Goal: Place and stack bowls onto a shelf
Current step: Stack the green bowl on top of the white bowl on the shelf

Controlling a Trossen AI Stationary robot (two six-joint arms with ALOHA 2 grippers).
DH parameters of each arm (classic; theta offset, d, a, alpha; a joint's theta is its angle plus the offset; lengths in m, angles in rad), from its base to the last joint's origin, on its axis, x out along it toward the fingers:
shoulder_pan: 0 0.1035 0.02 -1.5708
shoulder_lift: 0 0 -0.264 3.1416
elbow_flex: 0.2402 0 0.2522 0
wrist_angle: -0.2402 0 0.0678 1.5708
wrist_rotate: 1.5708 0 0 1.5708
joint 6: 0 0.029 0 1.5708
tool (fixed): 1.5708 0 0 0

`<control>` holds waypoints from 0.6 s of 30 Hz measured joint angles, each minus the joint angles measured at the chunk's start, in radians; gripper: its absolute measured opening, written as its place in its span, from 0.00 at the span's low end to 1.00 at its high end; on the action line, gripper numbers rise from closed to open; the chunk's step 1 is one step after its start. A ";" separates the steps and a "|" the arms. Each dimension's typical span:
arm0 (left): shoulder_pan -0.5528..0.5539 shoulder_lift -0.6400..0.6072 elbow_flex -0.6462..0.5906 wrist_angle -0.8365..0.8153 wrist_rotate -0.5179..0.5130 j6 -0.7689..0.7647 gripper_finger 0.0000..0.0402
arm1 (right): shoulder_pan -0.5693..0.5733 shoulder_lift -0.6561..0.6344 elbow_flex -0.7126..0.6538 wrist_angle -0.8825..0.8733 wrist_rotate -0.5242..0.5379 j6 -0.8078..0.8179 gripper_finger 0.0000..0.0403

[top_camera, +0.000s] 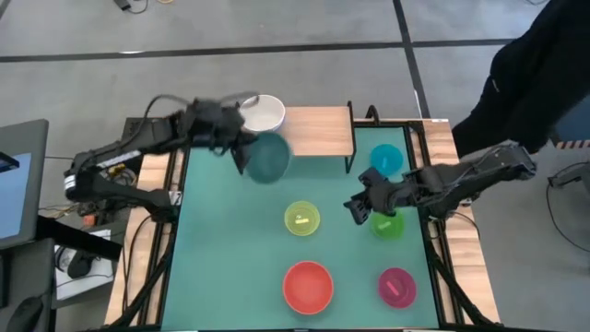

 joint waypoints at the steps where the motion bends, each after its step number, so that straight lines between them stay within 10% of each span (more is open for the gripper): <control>1: 0.032 0.031 0.043 -0.004 0.024 0.006 0.00 | -0.013 -0.016 0.000 0.000 -0.001 -0.019 0.52; 18: 0.374 0.556 0.748 -0.368 0.005 0.068 0.00 | -0.035 -0.103 0.000 -0.129 0.002 -0.086 0.52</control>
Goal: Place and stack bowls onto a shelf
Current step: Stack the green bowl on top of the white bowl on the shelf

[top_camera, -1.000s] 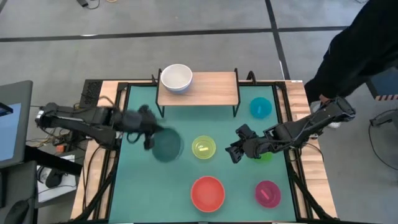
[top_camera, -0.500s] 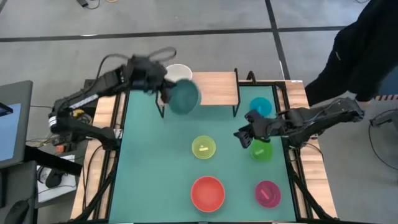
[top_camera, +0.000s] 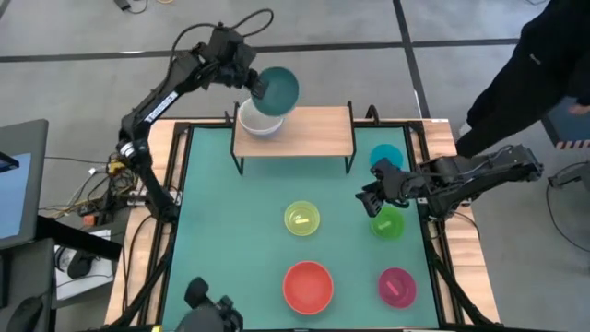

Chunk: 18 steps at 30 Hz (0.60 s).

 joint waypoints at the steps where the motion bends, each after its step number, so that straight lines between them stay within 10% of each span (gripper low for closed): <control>1: 0.010 0.014 0.013 -0.042 0.000 0.004 0.00 | 0.011 0.006 0.000 -0.008 0.007 0.015 0.52; 18: 0.113 0.039 0.021 -0.298 0.151 0.023 0.10 | -0.024 0.016 0.000 -0.029 0.057 0.050 0.52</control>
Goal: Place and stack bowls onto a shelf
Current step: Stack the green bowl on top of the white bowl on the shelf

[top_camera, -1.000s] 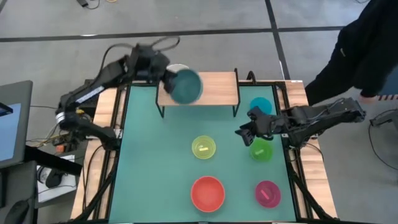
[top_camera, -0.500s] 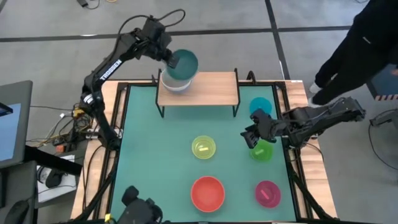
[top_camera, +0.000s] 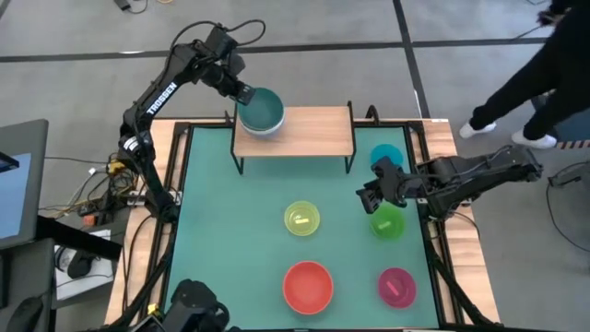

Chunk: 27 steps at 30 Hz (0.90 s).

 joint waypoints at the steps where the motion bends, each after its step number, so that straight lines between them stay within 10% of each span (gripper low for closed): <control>1: 0.000 0.000 0.000 -0.006 0.003 0.001 0.13 | -0.010 0.000 0.000 0.001 -0.004 0.000 0.52; 10: 0.001 0.000 0.000 0.006 -0.111 0.000 0.37 | -0.025 0.006 0.000 0.085 -0.008 0.000 0.52; 27: -0.005 0.002 -0.138 0.024 -0.137 -0.008 0.39 | 0.025 0.044 0.000 0.102 -0.002 0.076 0.52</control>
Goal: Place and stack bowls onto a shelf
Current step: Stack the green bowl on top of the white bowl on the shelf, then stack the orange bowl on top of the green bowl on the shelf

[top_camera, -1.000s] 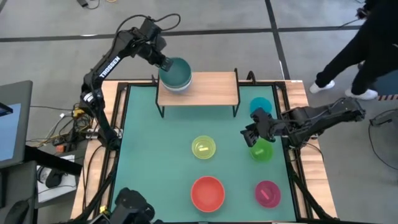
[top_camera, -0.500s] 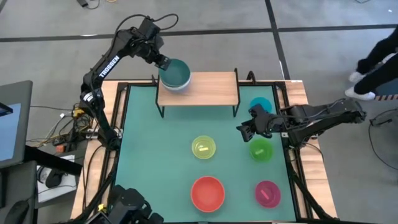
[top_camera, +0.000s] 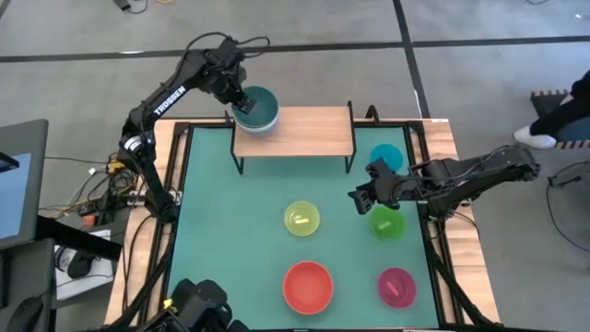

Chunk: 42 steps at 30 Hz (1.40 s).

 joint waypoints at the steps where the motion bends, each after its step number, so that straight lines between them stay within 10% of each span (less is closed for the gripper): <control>1: -0.002 0.000 0.000 0.002 0.000 0.004 0.39 | 0.004 0.004 0.000 0.005 0.000 0.001 0.52; 13: 0.013 -0.003 0.205 0.067 -0.023 0.028 0.39 | 0.017 0.028 0.000 0.024 -0.002 0.027 0.52; 27: 0.016 0.001 0.005 0.113 -0.050 0.035 0.39 | -0.003 0.029 0.000 0.023 0.007 0.027 0.52; 42: 0.009 -0.082 0.128 0.156 0.023 0.134 0.39 | 0.007 0.040 0.000 0.073 0.010 0.105 0.52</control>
